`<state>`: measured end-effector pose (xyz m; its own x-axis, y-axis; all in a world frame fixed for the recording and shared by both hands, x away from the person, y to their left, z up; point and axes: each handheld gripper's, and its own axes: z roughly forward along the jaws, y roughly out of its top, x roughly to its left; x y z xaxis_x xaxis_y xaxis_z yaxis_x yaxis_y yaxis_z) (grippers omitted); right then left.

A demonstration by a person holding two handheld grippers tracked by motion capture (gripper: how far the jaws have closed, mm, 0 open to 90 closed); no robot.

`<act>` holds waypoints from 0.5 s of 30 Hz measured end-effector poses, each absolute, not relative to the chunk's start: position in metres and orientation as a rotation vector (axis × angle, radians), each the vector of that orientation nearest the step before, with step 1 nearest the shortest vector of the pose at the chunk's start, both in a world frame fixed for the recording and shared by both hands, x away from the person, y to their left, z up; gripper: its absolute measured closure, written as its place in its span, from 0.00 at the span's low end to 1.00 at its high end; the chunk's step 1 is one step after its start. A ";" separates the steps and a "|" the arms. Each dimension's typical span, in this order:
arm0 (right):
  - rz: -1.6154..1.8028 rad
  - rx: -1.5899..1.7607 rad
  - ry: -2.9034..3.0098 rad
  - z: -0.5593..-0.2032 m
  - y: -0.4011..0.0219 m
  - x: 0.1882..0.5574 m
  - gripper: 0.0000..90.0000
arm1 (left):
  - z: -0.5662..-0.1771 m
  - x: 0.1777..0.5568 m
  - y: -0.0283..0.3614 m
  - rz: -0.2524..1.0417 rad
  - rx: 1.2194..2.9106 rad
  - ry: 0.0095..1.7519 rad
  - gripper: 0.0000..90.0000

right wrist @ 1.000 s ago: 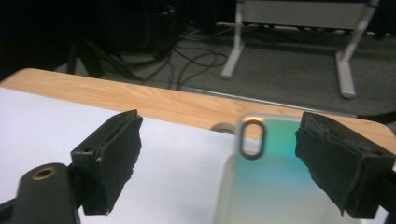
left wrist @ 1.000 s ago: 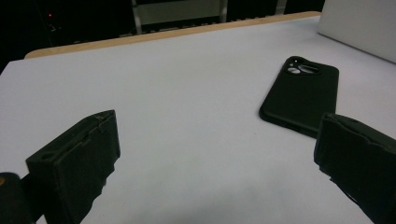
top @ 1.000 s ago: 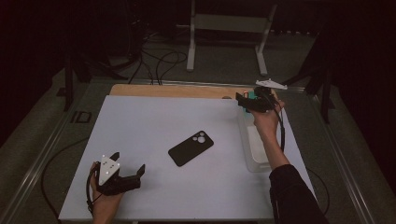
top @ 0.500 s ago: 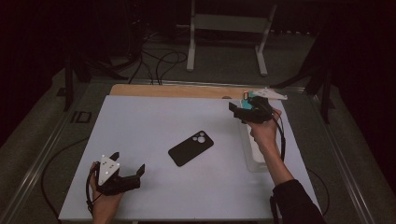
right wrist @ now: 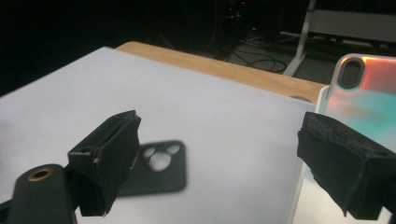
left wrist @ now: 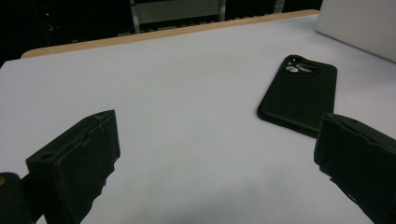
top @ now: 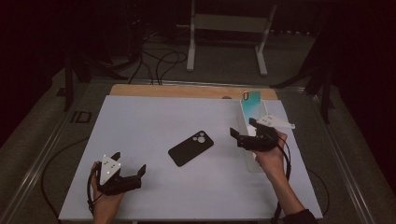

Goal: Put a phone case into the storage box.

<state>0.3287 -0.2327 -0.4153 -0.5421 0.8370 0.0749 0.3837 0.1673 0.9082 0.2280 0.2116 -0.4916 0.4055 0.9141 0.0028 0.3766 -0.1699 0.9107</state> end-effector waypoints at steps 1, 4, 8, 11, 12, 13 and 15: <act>1.345 1.132 2.003 -0.417 -0.233 0.324 0.14 | -0.492 0.228 0.212 0.731 1.741 1.131 0.01; 1.369 1.111 1.993 -0.422 -0.235 0.310 0.14 | -0.492 0.228 0.212 0.730 1.739 1.133 0.01; 1.379 1.111 1.989 -0.430 -0.239 0.299 0.14 | -0.491 0.228 0.213 0.730 1.736 1.131 0.01; 1.383 1.104 1.978 -0.438 -0.243 0.287 0.14 | -0.491 0.228 0.213 0.732 1.736 1.132 0.01; 1.389 1.100 1.975 -0.441 -0.245 0.284 0.14 | -0.491 0.228 0.214 0.732 1.735 1.133 0.01; 1.405 1.103 1.963 -0.446 -0.246 0.276 0.14 | -0.491 0.228 0.214 0.733 1.735 1.133 0.01; 1.402 1.098 1.971 -0.449 -0.247 0.273 0.13 | -0.490 0.228 0.214 0.735 1.737 1.131 0.01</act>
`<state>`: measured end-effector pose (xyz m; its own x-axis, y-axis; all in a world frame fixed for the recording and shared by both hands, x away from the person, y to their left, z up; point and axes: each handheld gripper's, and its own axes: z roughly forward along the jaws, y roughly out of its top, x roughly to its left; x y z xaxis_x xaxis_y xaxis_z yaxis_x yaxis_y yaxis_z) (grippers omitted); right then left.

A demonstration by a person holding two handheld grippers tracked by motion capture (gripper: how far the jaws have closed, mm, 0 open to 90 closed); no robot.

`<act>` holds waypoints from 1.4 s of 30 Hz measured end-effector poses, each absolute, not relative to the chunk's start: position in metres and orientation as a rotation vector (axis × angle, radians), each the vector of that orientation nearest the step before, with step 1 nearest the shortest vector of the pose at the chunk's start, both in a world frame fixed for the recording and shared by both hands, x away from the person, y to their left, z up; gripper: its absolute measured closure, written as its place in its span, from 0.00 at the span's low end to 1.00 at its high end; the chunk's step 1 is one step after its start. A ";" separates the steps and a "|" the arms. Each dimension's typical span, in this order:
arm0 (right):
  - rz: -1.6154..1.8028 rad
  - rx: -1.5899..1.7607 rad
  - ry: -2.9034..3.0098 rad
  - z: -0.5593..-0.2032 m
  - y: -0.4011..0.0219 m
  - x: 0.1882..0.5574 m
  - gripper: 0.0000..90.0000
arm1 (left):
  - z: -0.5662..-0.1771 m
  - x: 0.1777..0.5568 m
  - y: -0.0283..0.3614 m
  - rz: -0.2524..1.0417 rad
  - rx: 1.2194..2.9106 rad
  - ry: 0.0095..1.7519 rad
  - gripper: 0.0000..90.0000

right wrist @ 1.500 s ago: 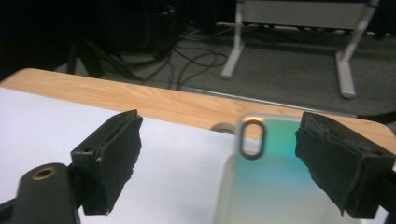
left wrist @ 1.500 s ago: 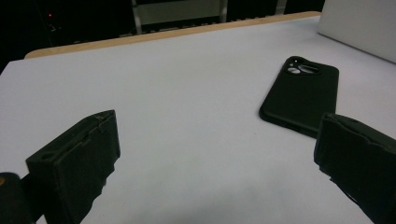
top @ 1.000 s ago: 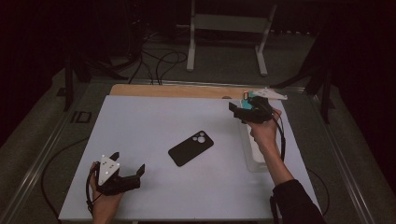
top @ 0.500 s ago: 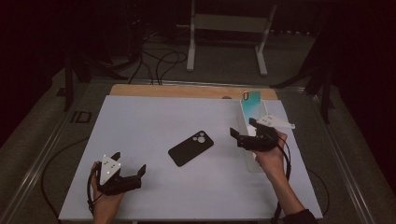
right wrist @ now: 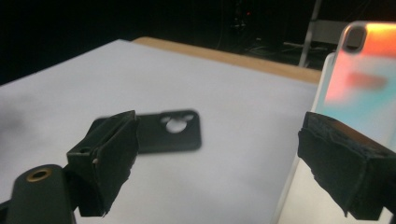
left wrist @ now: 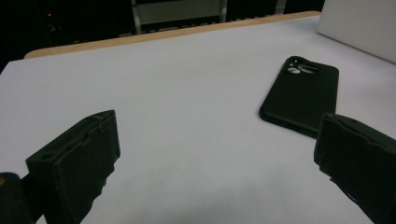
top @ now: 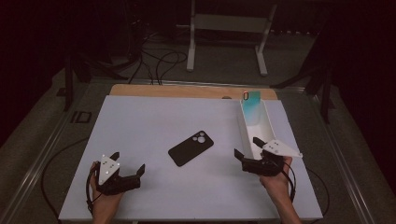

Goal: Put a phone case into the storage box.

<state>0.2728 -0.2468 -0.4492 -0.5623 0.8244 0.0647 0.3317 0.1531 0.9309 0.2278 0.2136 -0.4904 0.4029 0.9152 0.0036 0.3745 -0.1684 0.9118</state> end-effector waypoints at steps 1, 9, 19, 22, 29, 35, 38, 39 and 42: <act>1.392 1.086 1.971 -0.452 -0.247 0.270 0.13 | -0.490 0.228 0.213 0.737 1.738 1.130 0.01; 1.429 1.077 1.948 -0.460 -0.260 0.250 0.13 | -0.489 0.228 0.212 0.740 1.744 1.121 0.01; 1.439 1.054 1.940 -0.465 -0.262 0.250 0.13 | -0.482 0.227 0.209 0.726 1.752 1.090 0.01; 1.441 1.055 1.942 -0.467 -0.262 0.250 0.13 | -0.479 0.227 0.206 0.719 1.756 1.076 0.01; 1.438 1.065 1.942 -0.469 -0.262 0.251 0.13 | -0.471 0.230 0.198 0.691 1.791 1.038 0.01; 1.449 1.074 1.923 -0.468 -0.264 0.252 0.13 | -0.466 0.244 0.185 0.628 1.860 1.006 0.01; 1.451 1.081 1.924 -0.468 -0.265 0.252 0.13 | -0.465 0.254 0.174 0.606 1.896 0.989 0.00; 1.451 1.079 1.925 -0.468 -0.265 0.252 0.13 | -0.465 0.257 0.171 0.601 1.905 0.982 0.00; 1.449 1.080 1.926 -0.469 -0.266 0.252 0.13 | -0.464 0.267 0.161 0.587 1.932 0.968 0.00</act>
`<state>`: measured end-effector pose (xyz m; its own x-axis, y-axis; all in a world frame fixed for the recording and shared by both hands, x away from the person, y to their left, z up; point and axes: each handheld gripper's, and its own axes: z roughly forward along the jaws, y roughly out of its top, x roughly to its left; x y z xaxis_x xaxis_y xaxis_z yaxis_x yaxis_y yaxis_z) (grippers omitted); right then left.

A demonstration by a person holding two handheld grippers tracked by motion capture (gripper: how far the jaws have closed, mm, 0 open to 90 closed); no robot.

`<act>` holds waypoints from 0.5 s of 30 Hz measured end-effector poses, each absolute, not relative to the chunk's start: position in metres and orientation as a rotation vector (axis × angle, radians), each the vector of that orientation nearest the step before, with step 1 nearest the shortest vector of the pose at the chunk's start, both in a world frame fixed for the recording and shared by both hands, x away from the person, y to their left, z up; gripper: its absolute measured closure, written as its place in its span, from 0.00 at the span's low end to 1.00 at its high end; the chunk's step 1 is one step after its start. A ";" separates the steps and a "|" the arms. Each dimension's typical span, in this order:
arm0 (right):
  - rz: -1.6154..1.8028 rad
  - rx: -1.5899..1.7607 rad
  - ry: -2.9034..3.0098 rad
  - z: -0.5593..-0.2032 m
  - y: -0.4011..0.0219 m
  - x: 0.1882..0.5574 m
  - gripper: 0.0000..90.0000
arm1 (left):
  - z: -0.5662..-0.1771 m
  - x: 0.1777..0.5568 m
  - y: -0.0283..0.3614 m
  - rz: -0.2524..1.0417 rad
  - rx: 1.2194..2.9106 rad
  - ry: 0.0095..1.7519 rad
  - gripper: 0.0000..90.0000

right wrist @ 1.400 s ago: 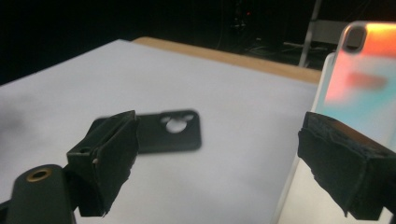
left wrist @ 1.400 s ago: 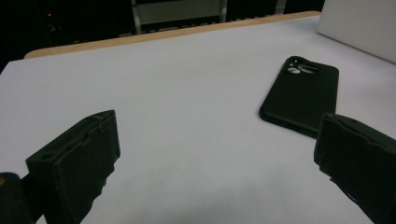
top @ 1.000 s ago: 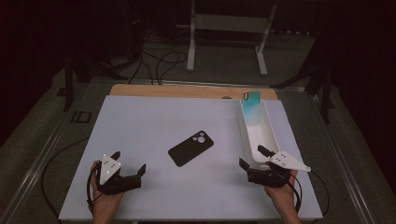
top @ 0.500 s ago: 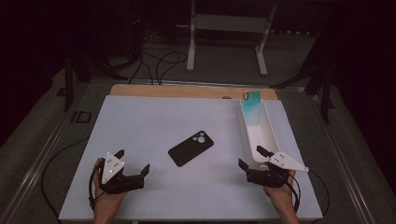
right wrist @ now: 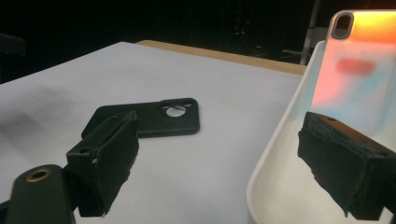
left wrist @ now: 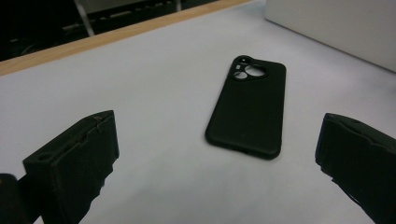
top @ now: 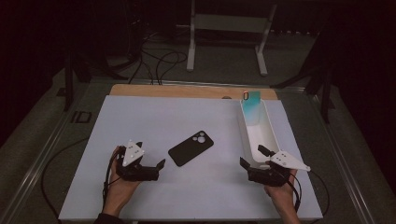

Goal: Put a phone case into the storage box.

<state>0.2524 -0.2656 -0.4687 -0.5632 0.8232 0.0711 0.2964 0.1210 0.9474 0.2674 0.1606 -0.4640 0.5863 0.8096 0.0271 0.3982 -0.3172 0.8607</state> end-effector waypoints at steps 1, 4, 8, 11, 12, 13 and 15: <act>1.450 1.082 1.926 -0.469 -0.266 0.252 0.13 | -0.464 0.271 0.157 0.582 1.941 0.965 0.00; 1.450 1.083 1.925 -0.469 -0.266 0.253 0.13 | -0.465 0.281 0.147 0.568 1.970 0.950 0.00; 1.451 1.086 1.926 -0.470 -0.266 0.253 0.13 | -0.470 0.295 0.132 0.529 2.021 0.928 0.00; 1.448 1.085 1.936 -0.470 -0.265 0.253 0.13 | -0.475 0.305 0.122 0.505 2.069 0.916 0.00; 1.448 1.083 1.936 -0.470 -0.265 0.253 0.13 | -0.477 0.308 0.119 0.498 2.088 0.918 0.00; 1.449 1.082 1.936 -0.470 -0.265 0.253 0.13 | -0.479 0.311 0.115 0.483 2.103 0.913 0.00; 1.450 1.084 1.937 -0.471 -0.265 0.253 0.13 | -0.483 0.316 0.110 0.462 2.130 0.907 0.00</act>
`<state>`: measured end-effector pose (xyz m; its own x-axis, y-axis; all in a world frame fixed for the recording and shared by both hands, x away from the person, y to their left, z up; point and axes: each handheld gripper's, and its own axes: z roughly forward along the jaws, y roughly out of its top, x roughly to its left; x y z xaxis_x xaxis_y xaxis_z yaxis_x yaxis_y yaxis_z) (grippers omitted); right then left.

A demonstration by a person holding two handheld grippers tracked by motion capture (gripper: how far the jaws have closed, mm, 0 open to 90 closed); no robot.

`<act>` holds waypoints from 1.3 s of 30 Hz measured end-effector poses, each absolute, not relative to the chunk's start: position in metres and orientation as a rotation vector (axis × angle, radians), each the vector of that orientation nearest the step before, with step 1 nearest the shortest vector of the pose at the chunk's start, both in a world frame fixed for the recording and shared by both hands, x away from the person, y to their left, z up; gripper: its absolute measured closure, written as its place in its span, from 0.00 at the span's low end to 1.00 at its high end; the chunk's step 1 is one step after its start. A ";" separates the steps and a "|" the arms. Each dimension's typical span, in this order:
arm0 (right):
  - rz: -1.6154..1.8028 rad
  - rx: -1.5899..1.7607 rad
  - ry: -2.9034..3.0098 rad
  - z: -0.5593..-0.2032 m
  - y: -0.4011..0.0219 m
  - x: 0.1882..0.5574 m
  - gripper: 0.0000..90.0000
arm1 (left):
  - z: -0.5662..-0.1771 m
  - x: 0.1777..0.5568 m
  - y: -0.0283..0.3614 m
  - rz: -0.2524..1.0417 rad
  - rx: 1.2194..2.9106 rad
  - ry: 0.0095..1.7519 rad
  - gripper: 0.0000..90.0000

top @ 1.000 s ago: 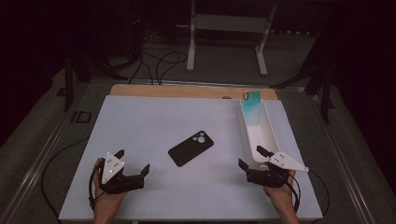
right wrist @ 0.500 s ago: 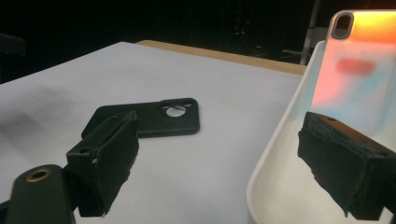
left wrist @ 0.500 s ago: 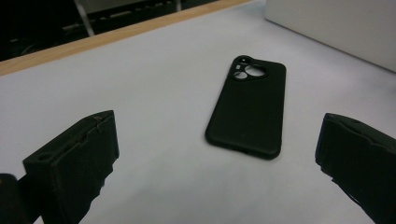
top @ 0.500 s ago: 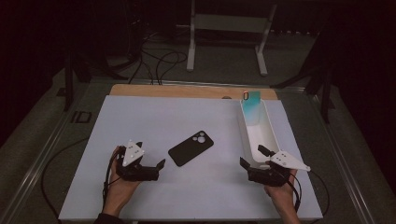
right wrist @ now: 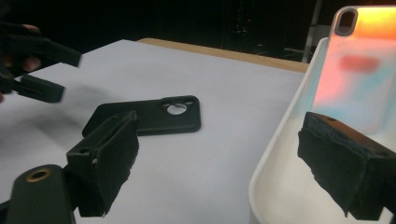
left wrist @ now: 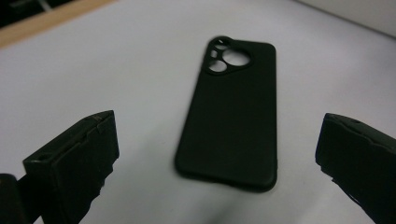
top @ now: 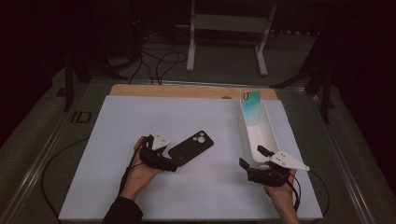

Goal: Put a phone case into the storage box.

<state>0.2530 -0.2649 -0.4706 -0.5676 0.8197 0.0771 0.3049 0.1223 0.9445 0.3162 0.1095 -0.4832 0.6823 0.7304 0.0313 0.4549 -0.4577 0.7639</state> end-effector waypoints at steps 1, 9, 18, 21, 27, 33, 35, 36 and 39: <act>1.451 1.086 1.937 -0.471 -0.265 0.253 0.13 | -0.485 0.319 0.106 0.454 2.138 0.907 0.00; 1.455 1.087 1.939 -0.472 -0.265 0.254 0.13 | -0.501 0.338 0.088 0.403 2.208 0.907 0.00; 1.452 1.083 1.944 -0.473 -0.264 0.254 0.13 | -0.517 0.350 0.073 0.344 2.306 0.903 0.00; 1.452 1.084 1.943 -0.473 -0.265 0.254 0.13 | -0.521 0.352 0.071 0.344 2.341 0.912 0.01; 1.452 1.085 1.943 -0.474 -0.265 0.254 0.13 | -0.525 0.356 0.072 0.302 2.346 0.932 0.04; 1.448 1.084 1.951 -0.474 -0.263 0.254 0.14 | -0.520 0.358 0.069 0.266 2.401 0.941 0.08; 1.448 1.082 1.950 -0.474 -0.263 0.254 0.14 | -0.518 0.359 0.069 0.255 2.425 0.936 0.13; 1.447 1.084 1.948 -0.474 -0.264 0.254 0.14 | -0.517 0.359 0.068 0.251 2.438 0.934 0.14; 1.450 1.091 1.942 -0.474 -0.265 0.253 0.14 | -0.515 0.359 0.067 0.236 2.463 0.946 0.14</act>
<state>0.2531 -0.2648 -0.4739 -0.5678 0.8191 0.0823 0.3119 0.1215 0.9423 0.3589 0.0669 -0.5149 0.7452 0.6667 -0.0130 0.5823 -0.6410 0.5001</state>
